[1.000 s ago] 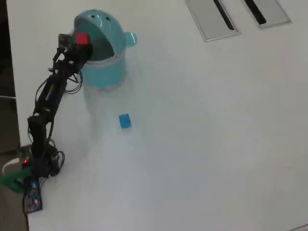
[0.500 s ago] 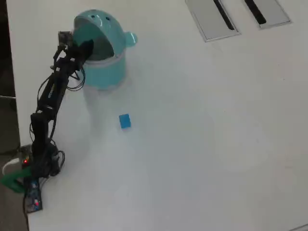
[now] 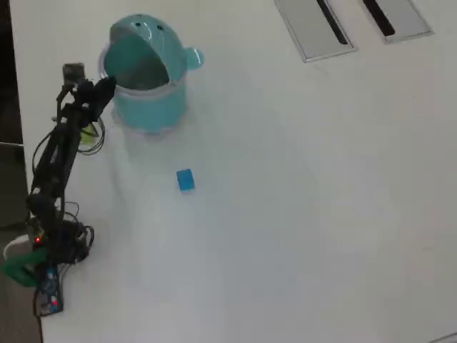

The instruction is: Grasp RGB lego blocks and put them in the bin one by one.

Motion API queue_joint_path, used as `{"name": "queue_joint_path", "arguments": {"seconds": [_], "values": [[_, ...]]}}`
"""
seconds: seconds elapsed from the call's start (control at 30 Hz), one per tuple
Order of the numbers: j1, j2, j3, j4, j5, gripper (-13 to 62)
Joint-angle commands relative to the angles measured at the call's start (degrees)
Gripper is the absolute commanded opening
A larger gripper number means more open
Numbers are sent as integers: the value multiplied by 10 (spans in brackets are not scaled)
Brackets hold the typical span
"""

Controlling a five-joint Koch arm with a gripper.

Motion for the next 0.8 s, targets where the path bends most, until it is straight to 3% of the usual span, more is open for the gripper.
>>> {"name": "queue_joint_path", "arguments": {"seconds": [0.0, 0.3, 0.77], "values": [[-14, 64, 17, -60, 1, 312], [-63, 154, 173, -71, 2, 312], [-118, 160, 321, -104, 18, 312]]}}
